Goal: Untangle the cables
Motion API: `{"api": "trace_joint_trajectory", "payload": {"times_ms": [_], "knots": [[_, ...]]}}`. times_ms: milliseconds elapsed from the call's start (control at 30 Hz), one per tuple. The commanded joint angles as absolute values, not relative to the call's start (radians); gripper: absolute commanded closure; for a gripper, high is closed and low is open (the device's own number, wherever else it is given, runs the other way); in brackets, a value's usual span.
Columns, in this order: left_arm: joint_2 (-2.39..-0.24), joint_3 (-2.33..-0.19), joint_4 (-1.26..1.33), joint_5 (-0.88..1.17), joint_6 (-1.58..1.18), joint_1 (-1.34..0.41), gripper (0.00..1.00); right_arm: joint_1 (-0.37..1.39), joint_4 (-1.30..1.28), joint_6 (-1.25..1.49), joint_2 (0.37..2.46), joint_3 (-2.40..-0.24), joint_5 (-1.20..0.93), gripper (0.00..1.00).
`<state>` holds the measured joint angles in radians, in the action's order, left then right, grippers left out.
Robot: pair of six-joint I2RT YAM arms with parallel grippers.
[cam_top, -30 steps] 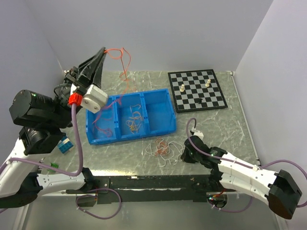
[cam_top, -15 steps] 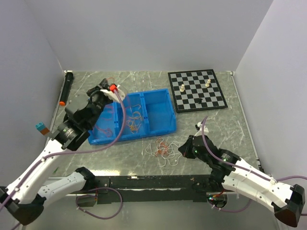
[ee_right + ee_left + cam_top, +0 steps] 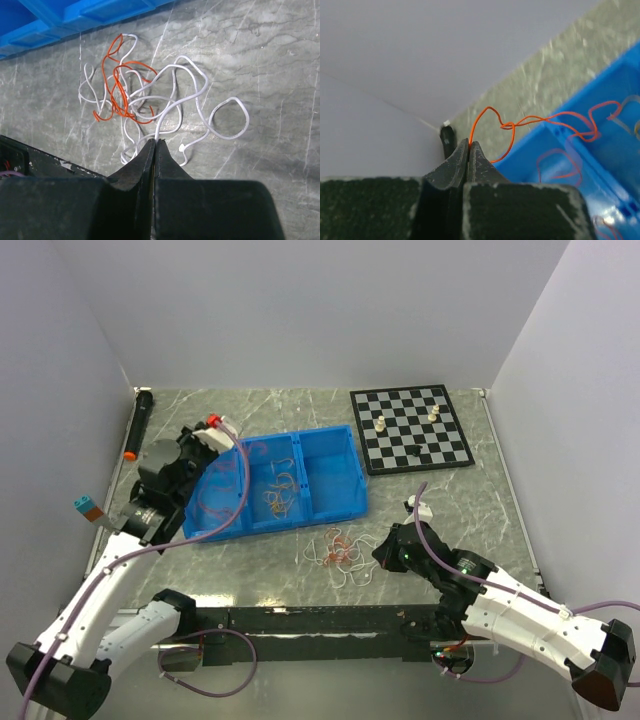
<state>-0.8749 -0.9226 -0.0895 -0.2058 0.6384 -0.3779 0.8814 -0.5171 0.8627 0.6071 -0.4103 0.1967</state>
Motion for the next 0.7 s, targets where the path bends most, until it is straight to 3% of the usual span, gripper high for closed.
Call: {"api": "trace_joint_trajectory", "payload": {"times_ms": [0, 133, 467, 667], "knots": [[-0.845, -0.812, -0.054, -0.195, 0.624, -0.331, 0.99, 0.89, -0.505, 0.854, 0.603, -0.437, 0.204, 1.0], [-0.834, -0.75, -0.008, -0.192, 0.615, -0.287, 0.99, 0.89, -0.514, 0.854, 0.597, -0.433, 0.209, 1.0], [-0.862, -0.939, 0.097, -0.166, 0.451, -0.245, 0.99, 0.891, -0.499, 0.867, 0.606, -0.423, 0.195, 1.0], [-0.828, -0.896, 0.077, -0.147, 0.428, -0.245, 0.99, 0.893, -0.495, 0.87, 0.604, -0.417, 0.195, 1.0]]}}
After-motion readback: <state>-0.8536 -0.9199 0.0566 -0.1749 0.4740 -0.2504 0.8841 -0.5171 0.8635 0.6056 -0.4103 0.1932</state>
